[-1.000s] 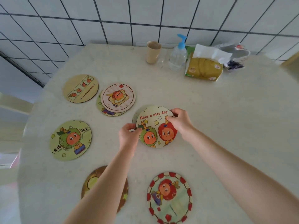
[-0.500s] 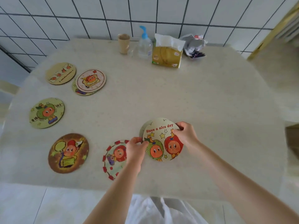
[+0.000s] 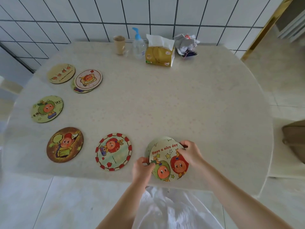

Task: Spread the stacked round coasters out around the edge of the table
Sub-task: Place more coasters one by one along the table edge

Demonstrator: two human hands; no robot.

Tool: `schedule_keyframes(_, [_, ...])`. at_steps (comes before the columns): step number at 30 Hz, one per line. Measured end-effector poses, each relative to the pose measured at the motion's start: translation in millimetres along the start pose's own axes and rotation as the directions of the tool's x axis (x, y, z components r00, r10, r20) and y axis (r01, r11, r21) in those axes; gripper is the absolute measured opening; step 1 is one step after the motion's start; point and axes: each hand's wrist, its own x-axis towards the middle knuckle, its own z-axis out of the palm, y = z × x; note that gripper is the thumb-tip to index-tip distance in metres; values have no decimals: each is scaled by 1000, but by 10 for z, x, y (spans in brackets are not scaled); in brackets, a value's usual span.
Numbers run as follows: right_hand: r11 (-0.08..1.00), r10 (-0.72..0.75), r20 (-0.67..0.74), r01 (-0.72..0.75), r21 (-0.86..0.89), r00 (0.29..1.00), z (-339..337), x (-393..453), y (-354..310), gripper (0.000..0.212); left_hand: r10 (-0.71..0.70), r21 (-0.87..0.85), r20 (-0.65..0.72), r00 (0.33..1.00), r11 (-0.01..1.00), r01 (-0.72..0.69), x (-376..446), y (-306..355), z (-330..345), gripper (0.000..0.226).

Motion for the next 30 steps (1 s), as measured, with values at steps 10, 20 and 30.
schedule_keyframes(10, [1000,-4,-22,4,21,1000,-41,35,16,20,158,243,-91,983,961,-132,27,23,64,14])
schedule_keyframes(20, [996,39,-78,-33,77,996,-588,32,241,14,107,2,106,989,994,-108,59,335,438,15])
schedule_keyframes(30, [980,188,-233,-165,115,954,-1325,90,806,28,120,126,332,936,977,-170,-99,608,1395,13])
